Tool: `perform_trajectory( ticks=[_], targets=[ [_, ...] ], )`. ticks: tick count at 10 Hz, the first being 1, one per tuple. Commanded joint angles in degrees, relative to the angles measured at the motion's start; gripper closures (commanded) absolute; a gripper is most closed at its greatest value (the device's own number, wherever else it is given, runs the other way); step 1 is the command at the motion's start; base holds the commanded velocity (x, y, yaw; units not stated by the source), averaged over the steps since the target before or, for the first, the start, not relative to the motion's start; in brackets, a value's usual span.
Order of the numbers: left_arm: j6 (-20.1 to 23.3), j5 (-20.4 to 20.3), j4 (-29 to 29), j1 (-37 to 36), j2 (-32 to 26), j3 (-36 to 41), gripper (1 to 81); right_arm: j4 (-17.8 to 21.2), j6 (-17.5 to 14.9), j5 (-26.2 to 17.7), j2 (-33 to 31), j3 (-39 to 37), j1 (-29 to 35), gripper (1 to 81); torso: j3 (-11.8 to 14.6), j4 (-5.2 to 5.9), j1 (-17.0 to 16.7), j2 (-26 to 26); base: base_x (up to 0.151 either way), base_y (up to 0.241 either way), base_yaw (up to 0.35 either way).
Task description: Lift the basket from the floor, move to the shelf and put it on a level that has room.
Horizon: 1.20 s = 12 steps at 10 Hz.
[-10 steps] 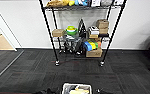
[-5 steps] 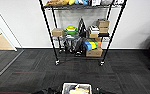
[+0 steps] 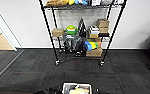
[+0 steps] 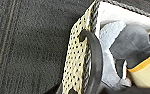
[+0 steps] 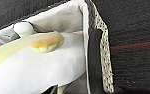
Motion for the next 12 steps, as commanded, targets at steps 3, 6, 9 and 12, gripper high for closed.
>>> perform_trajectory(
  ticks=[3, 6, 9, 12],
  targets=[
    [0.4, -0.9, 2.7, -6.9, 0.6, -0.2, 1.0, 1.4, 0.0, -2.1, 0.1, 0.1, 6.5, 1.0, 0.0, 0.00, 0.0, 0.0, 0.000, 0.000, 0.000],
    [0.4, -0.2, 2.7, -6.7, 0.5, -0.2, 1.0, 1.4, 0.2, -1.1, 0.3, 0.1, 5.9, 1.0, 0.0, 0.00, 0.0, 0.0, 0.000, 0.000, 0.000],
    [0.4, -0.2, 2.7, -6.6, 0.4, -0.2, 81.1, 1.9, 0.2, -0.2, 0.4, 0.1, 5.7, 81.1, 0.0, 0.00, 0.0, 0.0, 0.000, 0.000, 0.000],
    [0.4, -0.1, 2.6, -6.3, 0.5, -0.2, 81.1, 2.1, 0.1, -0.2, 0.4, 0.1, 5.6, 81.1, 0.0, 0.00, 0.0, 0.0, 0.000, 0.000, 0.000]
  ],
)
